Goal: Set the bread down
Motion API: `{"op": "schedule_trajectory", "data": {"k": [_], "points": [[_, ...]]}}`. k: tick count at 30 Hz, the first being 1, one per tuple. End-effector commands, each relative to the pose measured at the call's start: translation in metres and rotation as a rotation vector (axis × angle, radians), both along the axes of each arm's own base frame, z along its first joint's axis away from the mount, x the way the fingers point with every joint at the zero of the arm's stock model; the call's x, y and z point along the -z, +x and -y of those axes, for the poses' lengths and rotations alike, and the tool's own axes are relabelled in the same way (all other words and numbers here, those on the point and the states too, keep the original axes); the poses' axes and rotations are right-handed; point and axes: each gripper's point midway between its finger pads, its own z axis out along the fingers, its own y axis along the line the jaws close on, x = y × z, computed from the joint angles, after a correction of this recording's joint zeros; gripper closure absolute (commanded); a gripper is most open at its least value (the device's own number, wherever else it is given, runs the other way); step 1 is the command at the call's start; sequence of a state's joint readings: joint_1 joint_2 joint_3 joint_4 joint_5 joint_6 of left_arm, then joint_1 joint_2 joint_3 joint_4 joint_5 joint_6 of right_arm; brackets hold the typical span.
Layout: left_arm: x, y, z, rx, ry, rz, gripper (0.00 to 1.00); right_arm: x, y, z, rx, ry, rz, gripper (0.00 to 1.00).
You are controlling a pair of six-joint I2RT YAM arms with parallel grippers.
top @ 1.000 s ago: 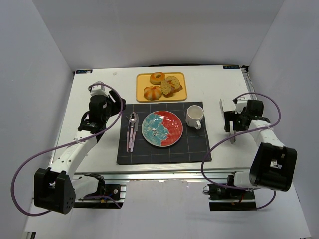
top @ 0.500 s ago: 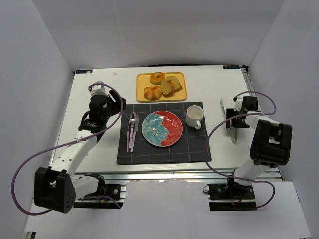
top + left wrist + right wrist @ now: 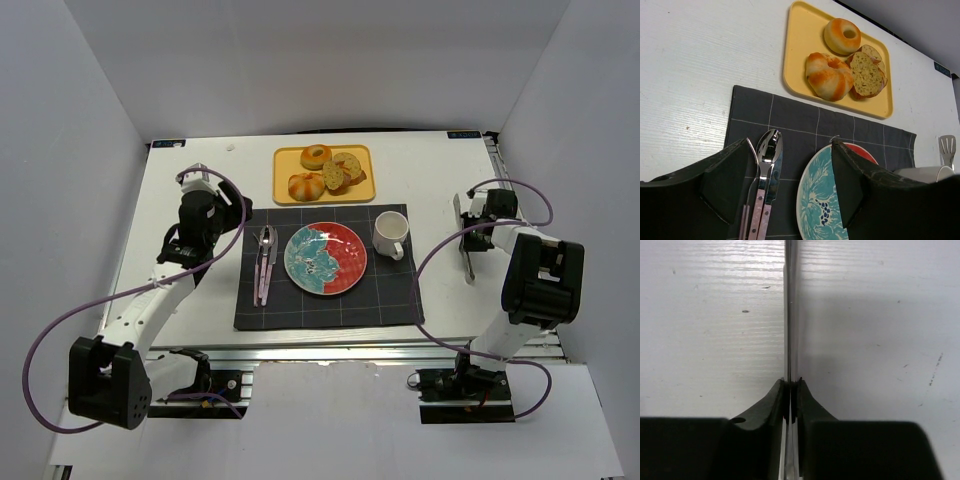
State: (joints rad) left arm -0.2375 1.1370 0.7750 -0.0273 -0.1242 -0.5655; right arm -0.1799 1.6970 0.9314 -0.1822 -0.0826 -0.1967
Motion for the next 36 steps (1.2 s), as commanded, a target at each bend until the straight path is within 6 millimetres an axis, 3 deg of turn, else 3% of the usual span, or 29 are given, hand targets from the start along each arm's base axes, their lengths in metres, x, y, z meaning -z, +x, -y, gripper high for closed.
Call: {"op": "schedule_trajectory", "data": {"k": [1, 2, 3, 7, 12, 13, 15, 16, 18, 20, 25, 33, 36], "points": [[-0.012, -0.005, -0.006, -0.019, -0.003, 0.030, 0.24, -0.025, 0.014, -0.011, -0.108, 0.021, 0.070, 0.90], [-0.012, -0.006, -0.006, -0.019, -0.003, 0.031, 0.24, -0.038, 0.018, -0.015, -0.148, 0.024, 0.103, 0.90], [-0.013, -0.006, -0.006, -0.018, -0.004, 0.033, 0.24, -0.064, 0.026, -0.020, -0.194, 0.025, 0.161, 0.90], [-0.013, -0.009, -0.006, -0.017, -0.015, 0.041, 0.24, -0.130, 0.043, -0.058, -0.419, 0.024, 0.314, 0.82], [-0.012, -0.008, -0.004, -0.011, -0.026, 0.043, 0.24, -0.185, 0.059, -0.104, -0.582, -0.020, 0.429, 0.69], [-0.013, -0.008, -0.004, -0.012, -0.025, 0.044, 0.24, -0.202, 0.062, -0.132, -0.645, -0.019, 0.466, 0.66], [-0.015, -0.009, -0.004, -0.013, -0.023, 0.048, 0.23, -0.210, 0.065, -0.153, -0.690, -0.020, 0.481, 0.64], [-0.015, -0.009, -0.005, -0.015, -0.019, 0.047, 0.23, -0.224, 0.068, -0.172, -0.729, -0.015, 0.511, 0.63], [-0.018, -0.009, -0.006, -0.018, -0.019, 0.053, 0.23, -0.221, 0.068, -0.197, -0.778, 0.005, 0.494, 0.62], [-0.019, -0.010, -0.006, -0.019, -0.019, 0.056, 0.23, -0.230, 0.071, -0.212, -0.808, 0.007, 0.506, 0.60], [-0.019, -0.015, -0.009, -0.029, -0.027, 0.062, 0.23, -0.227, 0.074, -0.254, -0.909, 0.015, 0.496, 0.57], [-0.018, -0.019, -0.013, -0.049, -0.028, 0.058, 0.23, -0.213, 0.076, -0.310, -1.017, 0.000, 0.482, 0.56], [-0.018, -0.020, -0.014, -0.053, -0.018, 0.055, 0.23, -0.202, 0.078, -0.321, -1.047, -0.032, 0.468, 0.54]]}}
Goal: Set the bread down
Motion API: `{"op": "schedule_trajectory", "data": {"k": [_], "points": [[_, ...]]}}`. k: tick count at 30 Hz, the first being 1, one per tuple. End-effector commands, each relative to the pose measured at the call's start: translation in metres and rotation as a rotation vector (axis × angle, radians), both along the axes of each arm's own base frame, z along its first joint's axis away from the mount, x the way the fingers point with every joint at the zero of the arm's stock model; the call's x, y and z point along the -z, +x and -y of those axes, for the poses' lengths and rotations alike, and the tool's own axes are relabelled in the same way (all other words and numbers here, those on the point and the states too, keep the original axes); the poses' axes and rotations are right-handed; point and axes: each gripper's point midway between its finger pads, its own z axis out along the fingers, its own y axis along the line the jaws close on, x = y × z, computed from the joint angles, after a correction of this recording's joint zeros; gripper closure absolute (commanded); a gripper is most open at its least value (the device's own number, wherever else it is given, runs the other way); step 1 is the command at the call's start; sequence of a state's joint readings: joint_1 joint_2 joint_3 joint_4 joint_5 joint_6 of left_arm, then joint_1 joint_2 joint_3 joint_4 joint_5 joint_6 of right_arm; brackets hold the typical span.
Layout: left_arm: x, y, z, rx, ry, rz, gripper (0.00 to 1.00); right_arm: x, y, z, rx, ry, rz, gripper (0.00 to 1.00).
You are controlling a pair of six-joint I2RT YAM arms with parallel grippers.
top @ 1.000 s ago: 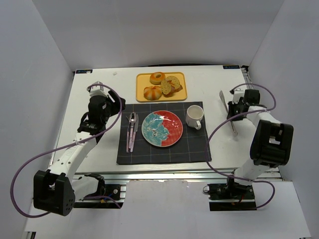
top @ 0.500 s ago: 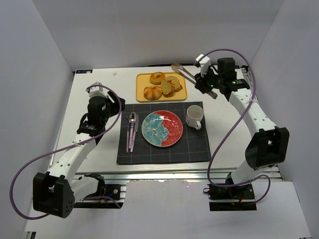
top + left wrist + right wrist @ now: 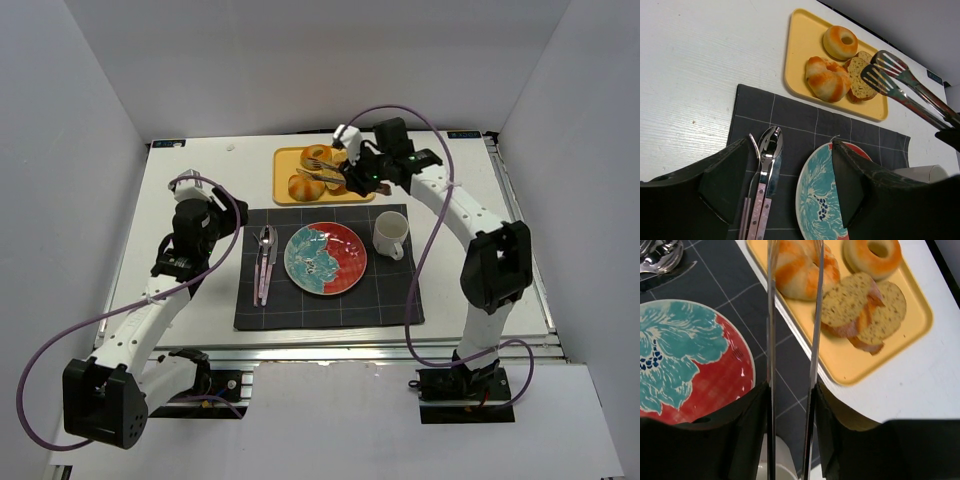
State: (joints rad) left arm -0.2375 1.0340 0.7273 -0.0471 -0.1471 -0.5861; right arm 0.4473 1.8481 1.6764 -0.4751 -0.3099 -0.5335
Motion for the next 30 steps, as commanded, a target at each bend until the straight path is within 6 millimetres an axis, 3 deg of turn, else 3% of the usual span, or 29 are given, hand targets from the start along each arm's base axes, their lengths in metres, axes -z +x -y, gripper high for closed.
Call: {"op": "schedule_trajectory", "data": {"k": [1, 8, 19, 30], "points": [[-0.008, -0.003, -0.008, -0.028, 0.007, 0.018, 0.23, -0.018, 0.005, -0.019, -0.038, -0.017, 0.080, 0.54], [-0.007, -0.006, -0.010, -0.039, 0.005, 0.017, 0.23, 0.007, 0.003, -0.039, -0.090, -0.093, 0.082, 0.50], [-0.007, -0.006, -0.010, -0.039, 0.008, 0.015, 0.23, 0.019, 0.018, -0.039, -0.057, -0.161, 0.132, 0.49], [-0.008, -0.006, -0.010, -0.035, 0.006, 0.020, 0.23, 0.032, 0.011, -0.040, -0.076, -0.184, 0.113, 0.47]]}}
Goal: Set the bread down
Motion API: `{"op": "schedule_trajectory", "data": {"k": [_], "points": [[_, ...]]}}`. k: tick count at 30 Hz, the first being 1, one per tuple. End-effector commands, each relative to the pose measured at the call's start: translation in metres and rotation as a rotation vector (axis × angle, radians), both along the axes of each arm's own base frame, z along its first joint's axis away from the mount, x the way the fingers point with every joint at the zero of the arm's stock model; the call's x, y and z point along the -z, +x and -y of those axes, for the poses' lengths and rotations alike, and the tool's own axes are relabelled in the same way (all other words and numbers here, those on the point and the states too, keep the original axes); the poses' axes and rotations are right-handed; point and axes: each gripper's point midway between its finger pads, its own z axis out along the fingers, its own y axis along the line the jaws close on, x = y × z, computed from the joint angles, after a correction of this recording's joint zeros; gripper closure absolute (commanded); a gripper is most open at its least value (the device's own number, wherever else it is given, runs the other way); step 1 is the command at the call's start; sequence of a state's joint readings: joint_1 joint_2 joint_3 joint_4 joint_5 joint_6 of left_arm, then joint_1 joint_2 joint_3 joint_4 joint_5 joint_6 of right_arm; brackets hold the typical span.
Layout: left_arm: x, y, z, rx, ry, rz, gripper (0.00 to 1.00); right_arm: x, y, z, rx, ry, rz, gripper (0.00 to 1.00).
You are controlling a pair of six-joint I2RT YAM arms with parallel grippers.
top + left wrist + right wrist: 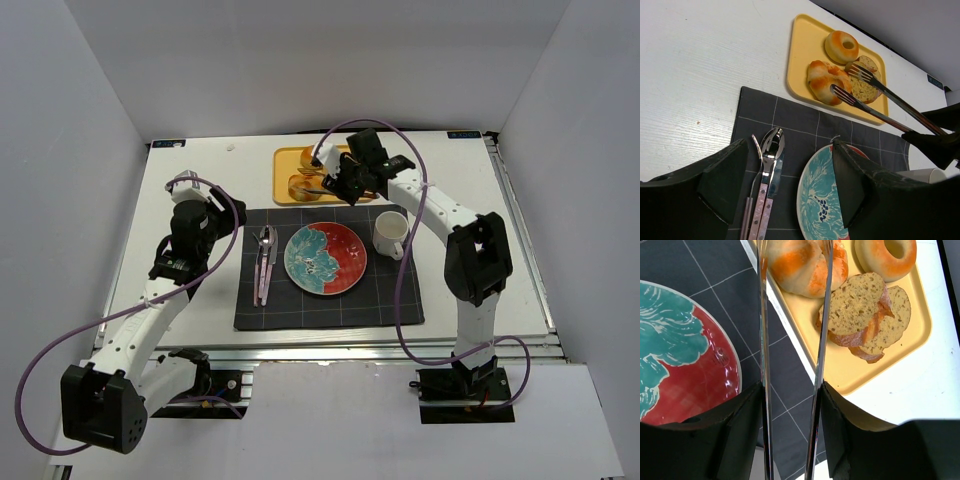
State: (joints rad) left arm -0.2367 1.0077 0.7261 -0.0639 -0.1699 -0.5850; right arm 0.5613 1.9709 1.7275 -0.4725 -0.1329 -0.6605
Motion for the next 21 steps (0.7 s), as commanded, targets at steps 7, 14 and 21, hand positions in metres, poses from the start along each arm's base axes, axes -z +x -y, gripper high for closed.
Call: {"op": "schedule_trajectory", "data": {"k": [7, 14, 21], "points": [[-0.002, -0.003, -0.005, -0.013, 0.005, 0.005, 0.23, 0.004, 0.007, -0.010, -0.006, -0.011, 0.031, 0.46], [-0.002, -0.004, -0.005, -0.017, 0.000, 0.008, 0.23, 0.009, 0.012, -0.005, 0.011, -0.036, 0.039, 0.46], [-0.001, -0.004, -0.006, -0.019, 0.001, 0.005, 0.23, -0.001, 0.015, -0.004, 0.022, -0.022, 0.077, 0.46]]}}
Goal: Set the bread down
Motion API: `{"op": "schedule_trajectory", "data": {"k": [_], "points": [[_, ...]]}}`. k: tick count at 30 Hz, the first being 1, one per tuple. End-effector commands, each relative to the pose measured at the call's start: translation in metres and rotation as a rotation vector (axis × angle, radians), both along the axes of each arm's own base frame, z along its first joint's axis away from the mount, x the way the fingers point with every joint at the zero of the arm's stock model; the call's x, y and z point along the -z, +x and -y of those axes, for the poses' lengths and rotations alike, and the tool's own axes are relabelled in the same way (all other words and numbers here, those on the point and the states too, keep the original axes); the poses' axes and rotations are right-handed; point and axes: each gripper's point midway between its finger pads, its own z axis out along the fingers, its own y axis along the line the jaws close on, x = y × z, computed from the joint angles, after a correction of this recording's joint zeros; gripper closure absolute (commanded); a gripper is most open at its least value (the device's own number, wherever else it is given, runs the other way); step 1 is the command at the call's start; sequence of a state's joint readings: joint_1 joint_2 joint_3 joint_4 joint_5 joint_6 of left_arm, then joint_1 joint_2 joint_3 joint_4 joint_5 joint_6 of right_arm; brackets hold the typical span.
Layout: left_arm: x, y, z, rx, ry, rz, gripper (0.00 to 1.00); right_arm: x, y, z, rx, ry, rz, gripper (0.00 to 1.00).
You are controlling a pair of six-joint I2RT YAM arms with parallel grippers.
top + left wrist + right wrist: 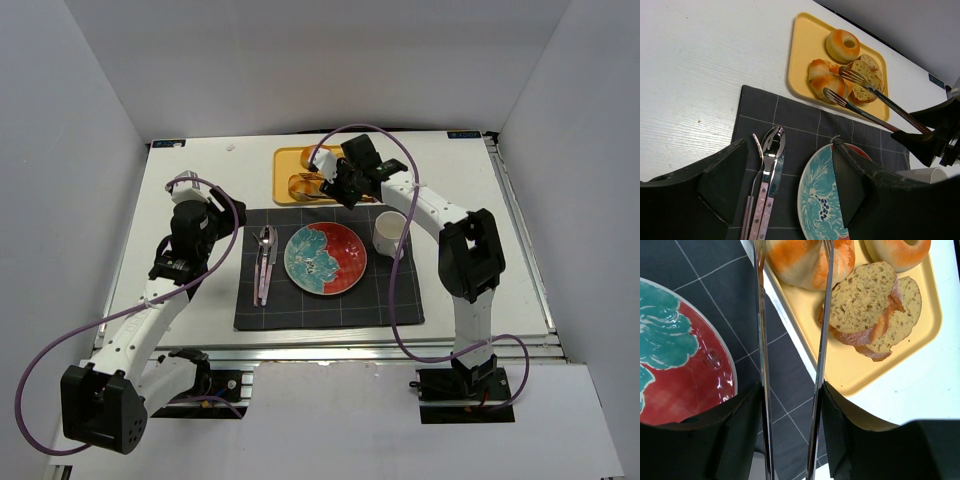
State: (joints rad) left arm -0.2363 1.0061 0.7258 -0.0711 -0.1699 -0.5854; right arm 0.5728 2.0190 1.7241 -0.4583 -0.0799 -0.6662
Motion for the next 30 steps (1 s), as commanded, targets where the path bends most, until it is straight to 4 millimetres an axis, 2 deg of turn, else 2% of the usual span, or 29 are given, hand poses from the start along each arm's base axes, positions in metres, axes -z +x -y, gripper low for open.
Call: {"op": "schedule_trajectory", "data": {"k": [1, 3, 10, 23, 26, 30], "points": [[-0.003, -0.003, -0.005, -0.017, -0.002, 0.013, 0.23, -0.025, 0.010, -0.005, -0.002, 0.032, 0.087, 0.46], [-0.003, -0.002, -0.005, -0.018, -0.004, 0.014, 0.23, -0.025, 0.010, -0.004, -0.003, 0.027, 0.089, 0.46], [-0.004, -0.002, -0.004, -0.016, -0.004, 0.016, 0.22, -0.004, 0.008, -0.002, 0.005, -0.004, 0.045, 0.46], [-0.005, -0.003, -0.005, -0.020, -0.008, 0.019, 0.23, 0.007, 0.008, 0.000, 0.041, -0.029, -0.021, 0.49], [-0.006, -0.003, -0.005, -0.021, -0.010, 0.021, 0.22, 0.009, 0.006, 0.000, 0.045, -0.032, -0.035, 0.52], [-0.007, -0.004, -0.005, -0.020, -0.009, 0.025, 0.23, 0.007, 0.005, -0.002, 0.050, -0.019, -0.050, 0.60]]}}
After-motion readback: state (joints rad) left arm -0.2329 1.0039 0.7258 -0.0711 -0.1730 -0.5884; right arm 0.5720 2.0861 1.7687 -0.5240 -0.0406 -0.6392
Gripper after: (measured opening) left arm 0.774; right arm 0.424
